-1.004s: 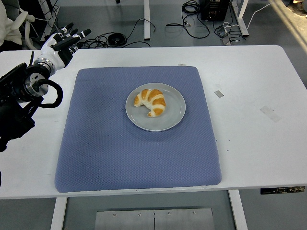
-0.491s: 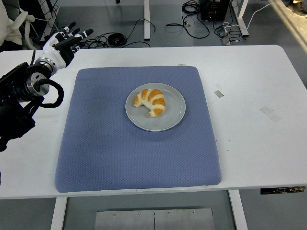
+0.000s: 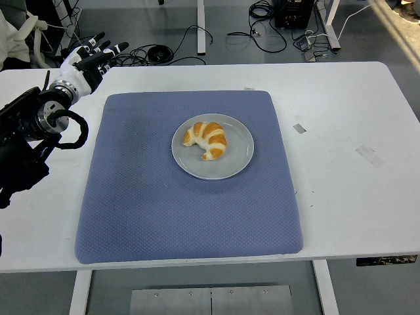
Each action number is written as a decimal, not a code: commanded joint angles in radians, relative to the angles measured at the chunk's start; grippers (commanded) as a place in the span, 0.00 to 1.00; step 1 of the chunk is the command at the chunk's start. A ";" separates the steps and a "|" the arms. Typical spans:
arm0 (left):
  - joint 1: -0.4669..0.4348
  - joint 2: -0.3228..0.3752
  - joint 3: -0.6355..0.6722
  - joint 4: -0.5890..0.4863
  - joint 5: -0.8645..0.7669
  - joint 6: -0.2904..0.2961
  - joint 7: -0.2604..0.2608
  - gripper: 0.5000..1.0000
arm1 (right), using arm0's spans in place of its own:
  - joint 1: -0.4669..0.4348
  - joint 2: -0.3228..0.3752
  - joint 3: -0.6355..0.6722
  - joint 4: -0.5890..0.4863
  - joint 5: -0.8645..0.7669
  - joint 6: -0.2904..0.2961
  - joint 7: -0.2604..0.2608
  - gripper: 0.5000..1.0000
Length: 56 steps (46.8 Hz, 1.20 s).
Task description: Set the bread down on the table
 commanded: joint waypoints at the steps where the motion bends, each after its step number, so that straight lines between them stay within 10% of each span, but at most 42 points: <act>1: -0.003 0.003 0.005 -0.001 0.005 0.000 0.002 0.97 | 0.000 0.000 0.000 0.000 0.000 0.000 0.000 1.00; 38: -0.063 0.043 0.015 -0.148 0.571 -0.014 0.006 0.96 | 0.000 0.000 0.000 0.000 0.000 0.000 0.000 1.00; 47: -0.121 0.100 0.095 -0.140 0.560 -0.216 0.008 0.97 | 0.000 0.000 0.000 0.000 0.000 0.000 0.000 1.00; 56: -0.167 0.133 0.123 -0.139 0.553 -0.267 0.011 0.97 | 0.000 0.000 0.000 -0.001 0.000 0.000 0.000 1.00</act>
